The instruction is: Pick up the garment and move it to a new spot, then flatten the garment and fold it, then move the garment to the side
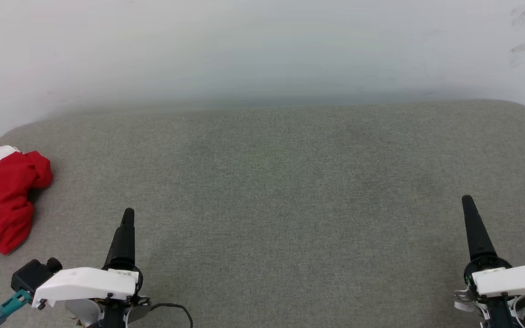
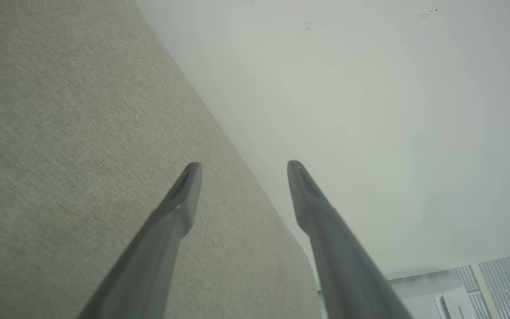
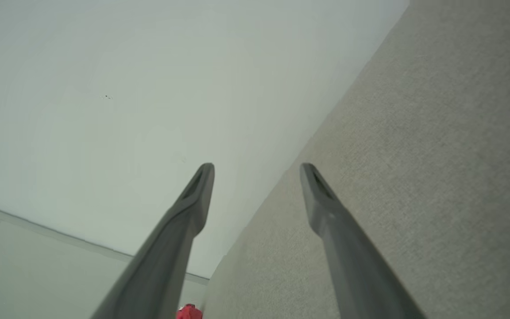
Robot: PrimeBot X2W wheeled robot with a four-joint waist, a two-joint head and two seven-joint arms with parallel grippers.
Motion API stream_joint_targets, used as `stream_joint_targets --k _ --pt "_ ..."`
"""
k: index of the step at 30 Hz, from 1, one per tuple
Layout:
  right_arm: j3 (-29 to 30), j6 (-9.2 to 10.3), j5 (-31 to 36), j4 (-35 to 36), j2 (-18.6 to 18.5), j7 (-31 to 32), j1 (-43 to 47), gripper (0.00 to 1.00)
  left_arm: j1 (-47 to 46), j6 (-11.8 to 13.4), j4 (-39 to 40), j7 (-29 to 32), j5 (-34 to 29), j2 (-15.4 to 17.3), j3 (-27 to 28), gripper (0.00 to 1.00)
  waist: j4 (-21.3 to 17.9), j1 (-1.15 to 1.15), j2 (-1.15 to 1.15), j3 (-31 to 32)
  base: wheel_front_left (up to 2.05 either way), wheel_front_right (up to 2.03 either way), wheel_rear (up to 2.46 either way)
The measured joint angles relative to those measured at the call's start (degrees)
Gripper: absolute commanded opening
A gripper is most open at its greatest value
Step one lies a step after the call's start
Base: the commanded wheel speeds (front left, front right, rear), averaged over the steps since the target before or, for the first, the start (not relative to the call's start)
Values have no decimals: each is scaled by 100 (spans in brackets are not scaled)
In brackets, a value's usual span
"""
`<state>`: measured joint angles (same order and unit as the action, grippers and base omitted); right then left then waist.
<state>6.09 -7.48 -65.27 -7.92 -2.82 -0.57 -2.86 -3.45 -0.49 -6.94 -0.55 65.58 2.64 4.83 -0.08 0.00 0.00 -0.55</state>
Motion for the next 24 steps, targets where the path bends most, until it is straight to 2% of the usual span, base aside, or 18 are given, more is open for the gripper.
stream_joint_targets --k 13,24 --pt "-318 0 1728 278 0 -265 130 100 120 279 198 -269 -1534 5 -205 100 3 0 0 -4 0 0 0" --pt "-370 0 2673 309 0 -459 234 100 192 513 243 -475 -2494 80 -469 100 12 0 0 -10 0 0 0"
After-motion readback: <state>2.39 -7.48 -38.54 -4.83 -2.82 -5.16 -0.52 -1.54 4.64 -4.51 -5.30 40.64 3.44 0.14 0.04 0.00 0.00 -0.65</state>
